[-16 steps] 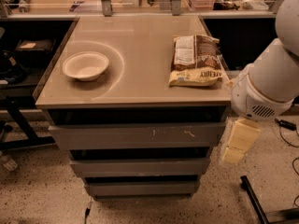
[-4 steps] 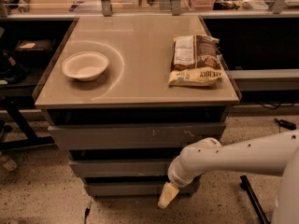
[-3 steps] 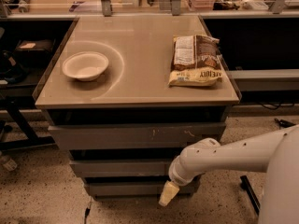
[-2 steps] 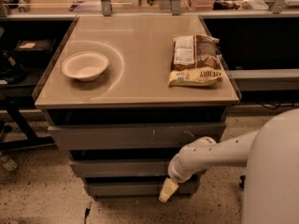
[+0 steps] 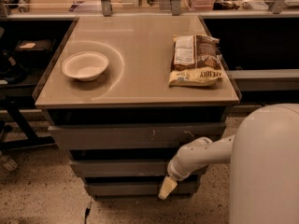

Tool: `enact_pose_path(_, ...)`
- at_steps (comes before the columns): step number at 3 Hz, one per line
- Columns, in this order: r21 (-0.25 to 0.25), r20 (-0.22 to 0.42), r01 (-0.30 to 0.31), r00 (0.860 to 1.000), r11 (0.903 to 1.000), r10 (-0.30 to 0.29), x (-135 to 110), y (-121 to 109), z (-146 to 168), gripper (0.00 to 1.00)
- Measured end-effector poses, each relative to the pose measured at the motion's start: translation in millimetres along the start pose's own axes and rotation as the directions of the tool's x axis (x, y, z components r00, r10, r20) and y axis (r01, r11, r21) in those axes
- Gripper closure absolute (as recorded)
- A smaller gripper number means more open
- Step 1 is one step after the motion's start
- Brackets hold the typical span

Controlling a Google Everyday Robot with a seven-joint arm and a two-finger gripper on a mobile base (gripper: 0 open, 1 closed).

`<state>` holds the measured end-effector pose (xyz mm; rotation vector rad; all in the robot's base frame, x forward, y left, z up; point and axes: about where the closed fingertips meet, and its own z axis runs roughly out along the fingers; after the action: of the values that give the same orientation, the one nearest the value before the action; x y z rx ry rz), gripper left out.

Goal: Open middle drawer

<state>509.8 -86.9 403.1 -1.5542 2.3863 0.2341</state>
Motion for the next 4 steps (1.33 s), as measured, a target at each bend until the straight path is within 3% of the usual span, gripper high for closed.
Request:
enact_pose_path(2, -0.022, -0.006, -0.006, 1.0, 0.9998, 0.006, 3.2, 7.0, 1.3, 0.0)
enact_pose_path(3, -0.095, -0.009, -0.004, 1.0, 0.9954, 0.004, 10.7, 37.5, -0.9, 0.0)
enact_pose_path(4, -0.095, -0.009, -0.004, 1.0, 0.9954, 0.004, 9.5, 36.7, -1.5, 0.0)
